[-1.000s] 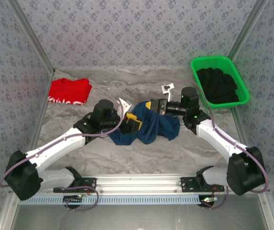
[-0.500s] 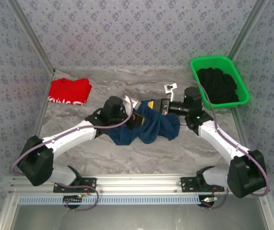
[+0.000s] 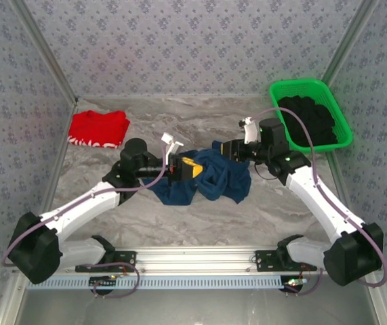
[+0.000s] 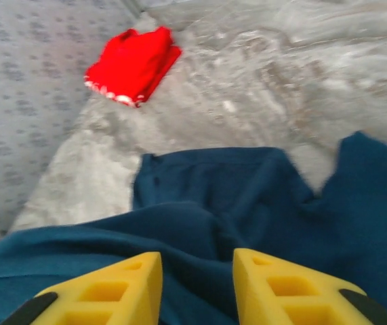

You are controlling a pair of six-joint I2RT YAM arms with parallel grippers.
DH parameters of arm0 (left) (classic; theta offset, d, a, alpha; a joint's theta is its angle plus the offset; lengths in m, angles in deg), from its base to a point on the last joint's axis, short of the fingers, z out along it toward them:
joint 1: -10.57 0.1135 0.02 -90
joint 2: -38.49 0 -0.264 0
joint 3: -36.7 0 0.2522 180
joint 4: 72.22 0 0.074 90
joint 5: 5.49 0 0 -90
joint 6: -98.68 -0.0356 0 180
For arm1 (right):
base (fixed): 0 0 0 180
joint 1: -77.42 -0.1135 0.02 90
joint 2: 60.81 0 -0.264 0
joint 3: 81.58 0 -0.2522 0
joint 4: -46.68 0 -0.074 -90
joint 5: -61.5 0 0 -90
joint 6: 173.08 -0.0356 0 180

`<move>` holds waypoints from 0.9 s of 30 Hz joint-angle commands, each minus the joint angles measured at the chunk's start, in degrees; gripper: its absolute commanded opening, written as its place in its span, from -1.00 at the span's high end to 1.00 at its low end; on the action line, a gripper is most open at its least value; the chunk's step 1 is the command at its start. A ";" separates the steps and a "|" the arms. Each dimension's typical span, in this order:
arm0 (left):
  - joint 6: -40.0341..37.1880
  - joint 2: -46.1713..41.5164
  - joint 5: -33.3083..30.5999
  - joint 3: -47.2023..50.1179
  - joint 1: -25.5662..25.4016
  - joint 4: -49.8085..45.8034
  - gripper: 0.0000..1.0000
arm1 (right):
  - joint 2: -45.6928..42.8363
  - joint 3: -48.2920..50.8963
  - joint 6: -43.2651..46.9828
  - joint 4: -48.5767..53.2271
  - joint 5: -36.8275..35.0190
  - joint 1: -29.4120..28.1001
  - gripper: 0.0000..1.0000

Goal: Fold the inside-out t-shirt

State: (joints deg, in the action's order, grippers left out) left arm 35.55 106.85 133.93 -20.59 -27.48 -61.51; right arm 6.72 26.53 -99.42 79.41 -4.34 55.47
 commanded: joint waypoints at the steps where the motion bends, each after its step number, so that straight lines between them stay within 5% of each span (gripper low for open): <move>1: -0.65 -1.98 2.76 0.97 1.22 2.94 1.00 | -5.52 -1.80 8.82 10.88 -8.14 -1.23 0.17; 10: -4.28 -2.47 0.05 -0.74 1.59 -3.45 1.00 | -13.09 6.52 8.19 0.83 16.32 -6.14 0.13; 20: -4.79 -2.66 -0.08 -1.04 1.58 -4.67 1.00 | -5.91 7.87 4.01 -8.79 20.04 -7.79 0.09; 27: -5.34 -2.97 -1.36 -0.80 1.59 -5.51 1.00 | -5.62 8.58 3.09 -8.84 20.85 -8.14 0.57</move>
State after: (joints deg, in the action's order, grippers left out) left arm 31.66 105.41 132.93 -20.09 -26.19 -67.30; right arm 1.76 34.66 -95.57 71.60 14.78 47.64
